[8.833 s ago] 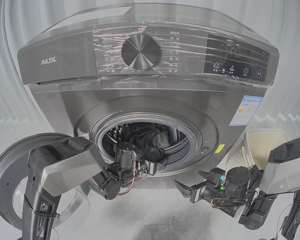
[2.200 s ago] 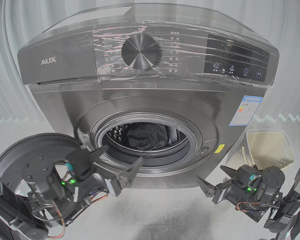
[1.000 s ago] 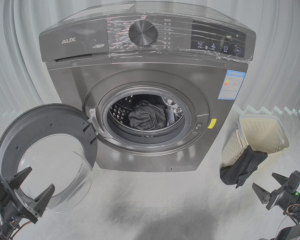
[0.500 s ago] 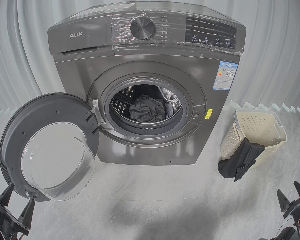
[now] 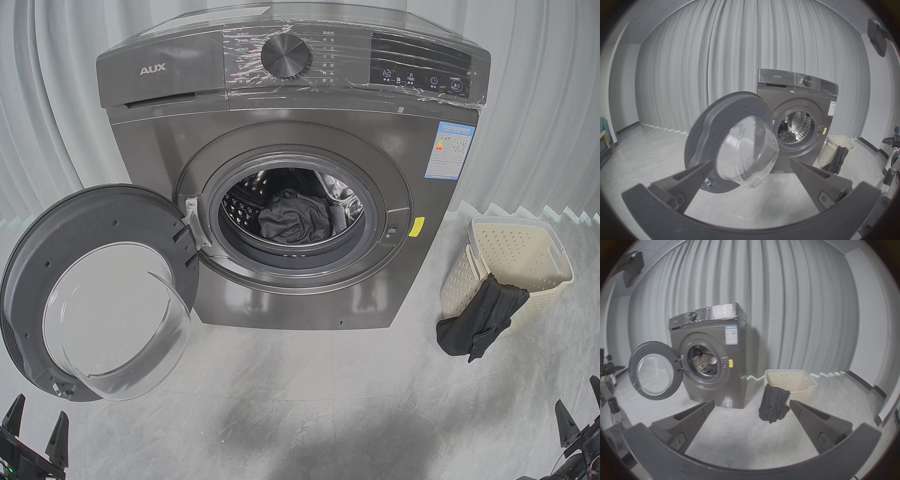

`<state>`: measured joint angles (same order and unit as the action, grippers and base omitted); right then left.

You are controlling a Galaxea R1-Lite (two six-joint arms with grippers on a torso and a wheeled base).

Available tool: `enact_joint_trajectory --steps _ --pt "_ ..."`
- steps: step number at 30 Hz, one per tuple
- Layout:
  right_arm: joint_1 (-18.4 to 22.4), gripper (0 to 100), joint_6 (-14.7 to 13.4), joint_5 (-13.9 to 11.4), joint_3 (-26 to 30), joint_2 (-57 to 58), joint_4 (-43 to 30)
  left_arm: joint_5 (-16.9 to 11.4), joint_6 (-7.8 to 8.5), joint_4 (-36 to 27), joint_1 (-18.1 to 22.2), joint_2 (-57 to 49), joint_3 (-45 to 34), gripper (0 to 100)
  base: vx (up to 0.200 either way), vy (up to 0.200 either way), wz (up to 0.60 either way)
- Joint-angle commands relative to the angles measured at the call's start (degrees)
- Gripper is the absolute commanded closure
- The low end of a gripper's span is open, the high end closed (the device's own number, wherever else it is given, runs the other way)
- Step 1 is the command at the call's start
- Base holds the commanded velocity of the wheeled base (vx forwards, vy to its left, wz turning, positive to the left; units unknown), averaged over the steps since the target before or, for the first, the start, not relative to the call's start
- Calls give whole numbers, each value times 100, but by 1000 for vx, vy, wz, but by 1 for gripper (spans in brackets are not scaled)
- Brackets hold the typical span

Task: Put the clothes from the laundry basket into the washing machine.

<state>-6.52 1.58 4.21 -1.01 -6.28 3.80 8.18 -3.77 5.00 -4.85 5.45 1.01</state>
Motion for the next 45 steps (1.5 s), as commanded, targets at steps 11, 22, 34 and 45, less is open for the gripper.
enact_joint_trajectory --steps 11,22,34,45 --pt "195 0 0 634 92 83 -38 -748 315 -526 494 -545 -101 0 0 -127 0" --pt "670 0 52 -359 75 628 -134 -748 315 -526 485 -545 -101 0 0 -164 0" --pt "670 0 -185 -385 -4 628 -653 -748 306 -526 494 -545 -101 0 0 -100 0" --pt "670 0 -176 -368 5 628 -644 -748 315 -526 485 -545 -101 0 0 -200 0"
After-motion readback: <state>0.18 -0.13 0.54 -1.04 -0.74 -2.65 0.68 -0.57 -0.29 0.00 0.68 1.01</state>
